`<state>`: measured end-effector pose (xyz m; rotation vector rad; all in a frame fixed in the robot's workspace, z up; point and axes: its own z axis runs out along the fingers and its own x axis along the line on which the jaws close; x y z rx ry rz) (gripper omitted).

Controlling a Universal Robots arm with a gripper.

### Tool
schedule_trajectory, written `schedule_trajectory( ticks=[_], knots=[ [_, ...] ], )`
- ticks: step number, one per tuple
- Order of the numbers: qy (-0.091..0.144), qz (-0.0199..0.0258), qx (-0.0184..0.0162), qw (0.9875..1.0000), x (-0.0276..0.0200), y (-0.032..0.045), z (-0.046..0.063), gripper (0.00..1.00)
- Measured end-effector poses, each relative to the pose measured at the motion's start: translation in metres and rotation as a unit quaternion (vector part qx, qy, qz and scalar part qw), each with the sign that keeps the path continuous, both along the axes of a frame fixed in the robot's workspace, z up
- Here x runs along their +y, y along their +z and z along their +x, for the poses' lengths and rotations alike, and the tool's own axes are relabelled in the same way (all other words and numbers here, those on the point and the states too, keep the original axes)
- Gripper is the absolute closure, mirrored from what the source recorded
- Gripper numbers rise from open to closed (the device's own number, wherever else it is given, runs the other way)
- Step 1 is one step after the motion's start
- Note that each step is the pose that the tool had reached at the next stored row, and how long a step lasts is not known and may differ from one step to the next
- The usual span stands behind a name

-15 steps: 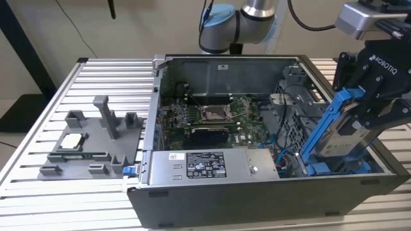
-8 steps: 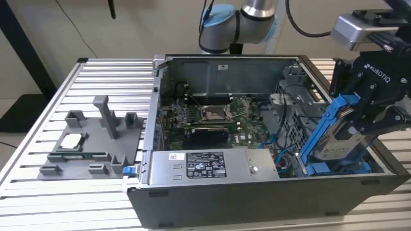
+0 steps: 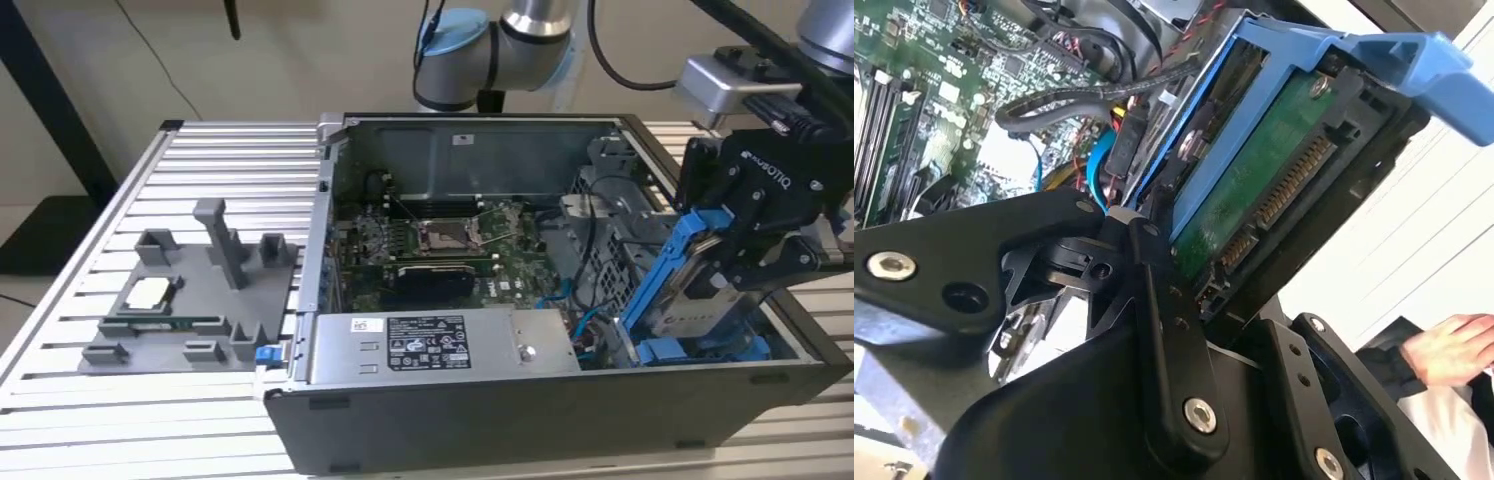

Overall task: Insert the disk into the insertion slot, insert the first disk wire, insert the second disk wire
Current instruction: 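Insert the disk into the insertion slot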

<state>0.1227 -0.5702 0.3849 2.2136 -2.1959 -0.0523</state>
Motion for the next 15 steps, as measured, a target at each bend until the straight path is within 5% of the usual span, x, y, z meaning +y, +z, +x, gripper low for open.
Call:
schedule_trajectory(
  ticks=[10,13,15],
  knots=[
    [0.0,0.0068,0.0,1.0,0.0005,-0.0086,0.0,0.66],
    [0.0,0.007,0.0,1.0,0.0004,-0.0054,0.0,0.53],
    [0.0,0.007,0.0,1.0,0.0004,0.0026,0.0,0.53]
  ],
)
